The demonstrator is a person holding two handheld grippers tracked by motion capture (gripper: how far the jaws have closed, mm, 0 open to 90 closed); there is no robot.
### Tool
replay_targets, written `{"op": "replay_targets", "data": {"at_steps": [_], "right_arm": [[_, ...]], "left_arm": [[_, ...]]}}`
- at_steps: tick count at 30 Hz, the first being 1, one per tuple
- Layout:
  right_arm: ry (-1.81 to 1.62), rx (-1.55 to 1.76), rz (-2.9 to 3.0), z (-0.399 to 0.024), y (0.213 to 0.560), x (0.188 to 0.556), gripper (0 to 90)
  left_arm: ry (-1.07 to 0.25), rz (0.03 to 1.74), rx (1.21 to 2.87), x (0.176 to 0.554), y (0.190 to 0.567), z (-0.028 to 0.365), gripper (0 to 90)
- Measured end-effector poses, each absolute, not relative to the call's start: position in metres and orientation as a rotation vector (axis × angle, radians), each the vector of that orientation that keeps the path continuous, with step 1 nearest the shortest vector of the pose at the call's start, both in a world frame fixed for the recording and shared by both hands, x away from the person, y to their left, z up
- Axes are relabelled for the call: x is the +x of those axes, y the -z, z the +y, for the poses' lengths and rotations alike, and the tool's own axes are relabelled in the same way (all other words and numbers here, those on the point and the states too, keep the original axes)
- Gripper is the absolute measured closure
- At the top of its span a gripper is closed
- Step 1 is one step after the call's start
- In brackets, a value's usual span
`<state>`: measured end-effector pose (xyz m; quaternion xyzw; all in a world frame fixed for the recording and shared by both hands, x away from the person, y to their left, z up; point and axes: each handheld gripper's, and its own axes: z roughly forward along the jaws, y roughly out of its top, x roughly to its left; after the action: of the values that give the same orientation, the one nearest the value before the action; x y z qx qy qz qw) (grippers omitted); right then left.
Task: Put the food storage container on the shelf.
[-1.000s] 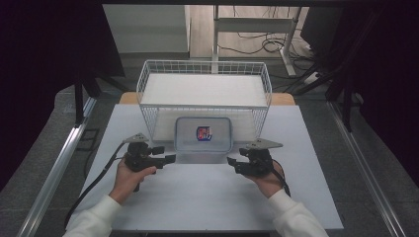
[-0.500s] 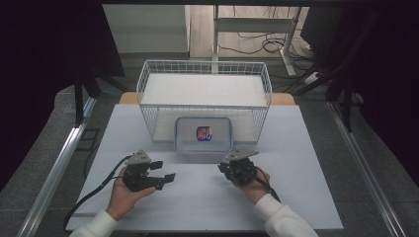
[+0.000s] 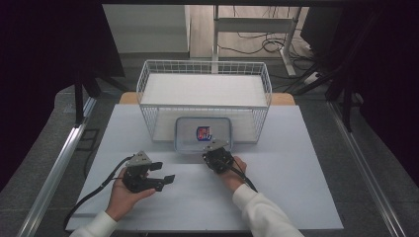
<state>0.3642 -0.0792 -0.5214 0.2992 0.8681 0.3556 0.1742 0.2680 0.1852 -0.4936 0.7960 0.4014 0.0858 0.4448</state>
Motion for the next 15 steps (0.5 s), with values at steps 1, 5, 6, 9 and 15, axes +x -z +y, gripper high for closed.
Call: {"op": "replay_targets", "data": {"at_steps": [1,5,6,9,15], "right_arm": [[-1.008,0.848,2.461,-0.079,0.521,0.364,89.0],[-1.039,0.849,2.416,-0.079,0.512,0.365,89.0],[-1.048,0.867,2.410,-0.080,0.509,0.366,89.0],[-1.044,0.896,2.374,-0.080,0.500,0.372,89.0],[-1.067,0.960,2.368,-0.084,0.498,0.388,89.0]], "left_arm": [[-0.213,0.995,1.972,0.268,0.493,0.186,27.6],[-0.204,1.005,1.952,0.271,0.492,0.187,27.6],[-0.199,1.005,1.948,0.271,0.492,0.188,27.6],[-0.197,1.005,1.944,0.272,0.491,0.188,27.6],[-0.205,1.003,1.948,0.272,0.491,0.190,27.4]]}}
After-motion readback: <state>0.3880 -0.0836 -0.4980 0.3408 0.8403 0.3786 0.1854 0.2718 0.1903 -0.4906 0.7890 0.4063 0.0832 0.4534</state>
